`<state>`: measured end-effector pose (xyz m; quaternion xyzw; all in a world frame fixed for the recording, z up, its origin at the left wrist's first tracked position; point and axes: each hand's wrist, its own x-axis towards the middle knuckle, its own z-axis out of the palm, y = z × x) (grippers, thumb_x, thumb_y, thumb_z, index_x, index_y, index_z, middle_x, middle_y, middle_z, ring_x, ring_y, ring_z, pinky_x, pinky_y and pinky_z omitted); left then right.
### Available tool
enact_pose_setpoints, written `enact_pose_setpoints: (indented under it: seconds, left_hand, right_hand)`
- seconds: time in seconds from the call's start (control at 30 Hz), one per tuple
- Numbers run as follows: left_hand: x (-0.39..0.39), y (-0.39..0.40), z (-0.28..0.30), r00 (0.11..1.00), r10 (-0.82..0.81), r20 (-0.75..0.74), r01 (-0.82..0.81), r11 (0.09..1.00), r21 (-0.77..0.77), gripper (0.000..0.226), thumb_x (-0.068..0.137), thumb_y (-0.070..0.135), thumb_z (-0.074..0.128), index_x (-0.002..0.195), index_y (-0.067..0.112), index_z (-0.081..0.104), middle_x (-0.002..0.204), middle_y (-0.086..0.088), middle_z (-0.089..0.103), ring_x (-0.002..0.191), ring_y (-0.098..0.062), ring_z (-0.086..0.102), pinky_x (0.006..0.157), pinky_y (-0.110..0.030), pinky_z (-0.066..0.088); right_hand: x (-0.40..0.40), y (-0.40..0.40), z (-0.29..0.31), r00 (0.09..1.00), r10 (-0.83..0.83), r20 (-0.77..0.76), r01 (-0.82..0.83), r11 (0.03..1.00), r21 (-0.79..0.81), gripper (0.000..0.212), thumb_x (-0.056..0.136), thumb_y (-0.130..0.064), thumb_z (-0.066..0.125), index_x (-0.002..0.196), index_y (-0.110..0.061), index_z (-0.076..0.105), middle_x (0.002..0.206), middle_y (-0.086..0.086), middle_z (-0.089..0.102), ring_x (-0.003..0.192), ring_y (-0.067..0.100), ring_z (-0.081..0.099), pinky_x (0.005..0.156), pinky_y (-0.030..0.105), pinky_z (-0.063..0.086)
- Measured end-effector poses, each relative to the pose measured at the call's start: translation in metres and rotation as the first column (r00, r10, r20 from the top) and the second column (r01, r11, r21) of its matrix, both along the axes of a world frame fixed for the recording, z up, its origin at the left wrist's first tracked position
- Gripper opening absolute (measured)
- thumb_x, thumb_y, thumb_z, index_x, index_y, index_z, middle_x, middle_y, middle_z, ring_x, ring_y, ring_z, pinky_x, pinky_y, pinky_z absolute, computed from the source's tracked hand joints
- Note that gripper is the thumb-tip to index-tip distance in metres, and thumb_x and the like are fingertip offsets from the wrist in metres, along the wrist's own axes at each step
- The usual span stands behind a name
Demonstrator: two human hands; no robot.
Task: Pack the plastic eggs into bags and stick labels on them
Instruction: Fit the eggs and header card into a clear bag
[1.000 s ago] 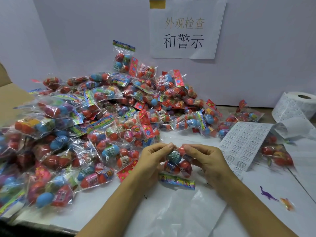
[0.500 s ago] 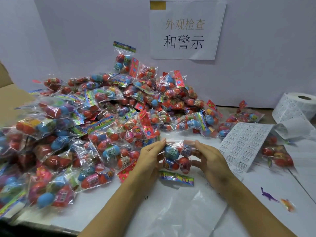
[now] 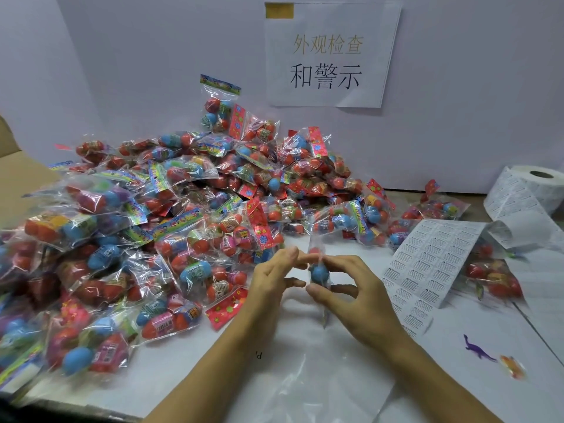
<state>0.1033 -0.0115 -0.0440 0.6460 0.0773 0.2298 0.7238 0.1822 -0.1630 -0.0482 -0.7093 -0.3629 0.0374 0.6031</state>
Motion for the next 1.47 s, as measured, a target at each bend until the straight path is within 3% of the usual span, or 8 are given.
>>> enact_pose_setpoints:
  seconds: [0.1, 0.23, 0.37, 0.47, 0.57, 0.77, 0.97, 1.47]
  left_hand:
    - [0.000, -0.003, -0.002, 1.000, 0.009, 0.029, -0.011, 0.996, 0.089, 0.049, 0.084, 0.061, 0.057, 0.103, 0.023, 0.082, 0.111, 0.009, 0.067, 0.110, -0.010, 0.064, 0.089, -0.032, 0.050]
    - [0.004, -0.002, -0.005, 0.990, 0.143, 0.000, -0.139, 0.959, 0.248, 0.042, 0.079, 0.064, 0.062, 0.118, 0.048, 0.066, 0.128, 0.017, 0.060, 0.121, 0.003, 0.057, 0.092, -0.016, 0.048]
    - [0.008, -0.001, -0.002, 0.993, 0.041, -0.115, -0.059, 0.985, -0.163, 0.048, 0.082, 0.052, 0.077, 0.120, 0.026, 0.064, 0.123, -0.002, 0.069, 0.109, -0.013, 0.069, 0.085, -0.028, 0.055]
    - [0.007, 0.001, -0.001, 0.995, -0.021, -0.099, -0.005, 0.968, -0.251, 0.027, 0.081, 0.040, 0.081, 0.091, 0.015, 0.076, 0.093, -0.008, 0.073, 0.084, -0.020, 0.072, 0.068, -0.031, 0.059]
    - [0.004, 0.003, -0.002, 0.997, -0.033, -0.067, 0.017, 0.974, -0.227, 0.024, 0.080, 0.031, 0.085, 0.090, 0.010, 0.079, 0.084, -0.007, 0.072, 0.077, -0.021, 0.068, 0.062, -0.034, 0.058]
    - [0.003, 0.004, -0.002, 0.988, -0.084, -0.133, 0.064, 0.987, -0.148, 0.021, 0.080, 0.029, 0.085, 0.093, 0.014, 0.081, 0.087, -0.008, 0.075, 0.086, -0.019, 0.072, 0.072, -0.039, 0.059]
    - [0.004, 0.001, -0.001, 0.986, -0.081, -0.146, 0.045, 0.970, -0.237, 0.024, 0.087, 0.030, 0.075, 0.097, 0.009, 0.081, 0.099, -0.016, 0.076, 0.097, -0.031, 0.075, 0.080, -0.051, 0.062]
    - [0.004, 0.000, 0.008, 0.983, -0.085, -0.163, 0.015, 0.920, -0.391, 0.045, 0.099, 0.035, 0.060, 0.114, -0.006, 0.071, 0.111, -0.027, 0.074, 0.103, -0.042, 0.073, 0.086, -0.052, 0.062]
  right_hand:
    - [0.005, 0.000, -0.003, 0.995, -0.044, -0.093, 0.051, 0.997, 0.066, 0.038, 0.083, -0.004, 0.080, 0.106, -0.033, 0.070, 0.104, -0.009, 0.071, 0.103, 0.011, 0.069, 0.079, 0.024, 0.059]
    - [0.015, -0.002, 0.001, 0.891, 0.049, -0.451, 0.058, 0.974, 0.221, 0.022, 0.090, -0.002, 0.069, 0.107, -0.015, 0.076, 0.102, 0.008, 0.077, 0.099, 0.027, 0.074, 0.082, 0.032, 0.060]
    - [0.015, -0.003, 0.007, 0.745, 0.218, -0.631, -0.040, 0.958, 0.284, 0.023, 0.078, -0.015, 0.070, 0.099, -0.007, 0.076, 0.099, 0.023, 0.074, 0.088, 0.034, 0.073, 0.078, 0.048, 0.062]
    - [0.014, -0.002, 0.007, 0.746, 0.223, -0.628, -0.085, 0.967, 0.242, 0.028, 0.075, -0.018, 0.068, 0.100, -0.009, 0.077, 0.101, 0.024, 0.073, 0.092, 0.034, 0.073, 0.074, 0.048, 0.062]
    - [0.012, -0.003, 0.007, 0.801, 0.201, -0.564, -0.111, 0.975, 0.191, 0.029, 0.078, -0.023, 0.066, 0.103, -0.014, 0.077, 0.105, 0.022, 0.072, 0.099, 0.033, 0.073, 0.079, 0.042, 0.063]
    - [0.006, -0.001, 0.005, 0.928, 0.049, -0.370, -0.025, 0.997, 0.067, 0.028, 0.074, -0.047, 0.078, 0.092, -0.026, 0.080, 0.091, 0.003, 0.078, 0.092, 0.021, 0.075, 0.076, 0.034, 0.063]
    - [0.009, -0.001, 0.007, 0.908, 0.022, -0.419, 0.018, 0.996, 0.091, 0.030, 0.069, -0.042, 0.082, 0.083, -0.016, 0.082, 0.083, 0.013, 0.077, 0.088, 0.037, 0.074, 0.084, 0.058, 0.060]
    - [0.011, 0.002, 0.011, 0.909, 0.086, -0.408, -0.071, 0.996, 0.053, 0.030, 0.103, -0.022, 0.054, 0.090, -0.015, 0.080, 0.090, 0.009, 0.077, 0.087, 0.022, 0.075, 0.073, 0.031, 0.061]
